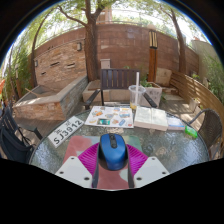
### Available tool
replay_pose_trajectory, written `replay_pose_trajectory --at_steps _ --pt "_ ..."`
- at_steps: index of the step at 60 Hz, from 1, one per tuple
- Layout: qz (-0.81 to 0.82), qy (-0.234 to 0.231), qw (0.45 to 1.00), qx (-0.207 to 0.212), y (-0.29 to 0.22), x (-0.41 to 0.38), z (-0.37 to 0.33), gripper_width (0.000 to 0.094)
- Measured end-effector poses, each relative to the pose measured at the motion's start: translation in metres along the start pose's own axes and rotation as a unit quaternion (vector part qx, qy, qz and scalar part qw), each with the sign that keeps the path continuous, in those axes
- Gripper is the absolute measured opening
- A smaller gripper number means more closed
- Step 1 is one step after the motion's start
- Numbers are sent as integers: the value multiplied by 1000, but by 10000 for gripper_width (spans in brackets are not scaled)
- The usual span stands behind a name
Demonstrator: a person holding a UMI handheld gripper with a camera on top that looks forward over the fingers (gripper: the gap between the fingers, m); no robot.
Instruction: Arrange mouse
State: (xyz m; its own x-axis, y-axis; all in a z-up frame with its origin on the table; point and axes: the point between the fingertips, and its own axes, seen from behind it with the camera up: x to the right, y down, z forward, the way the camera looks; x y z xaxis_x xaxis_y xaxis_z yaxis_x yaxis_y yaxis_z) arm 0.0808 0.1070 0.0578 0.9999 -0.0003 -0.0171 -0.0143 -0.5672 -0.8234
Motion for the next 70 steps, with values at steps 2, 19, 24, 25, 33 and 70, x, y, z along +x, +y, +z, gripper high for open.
replay_pose_trajectory --at_steps 2,19,24,25,33,70 --pt "-2 3 1000 -19 11 -3 15 406" --pt "-17 23 997 -74 51 -13 28 714" --pt "-20 11 997 -72 40 -20 -4 848" --pt "-24 11 997 -71 37 -22 -13 842" --pt "-41 8 997 -66 18 -29 -93 850" --pt "-44 39 997 -59 17 -19 -247 851"
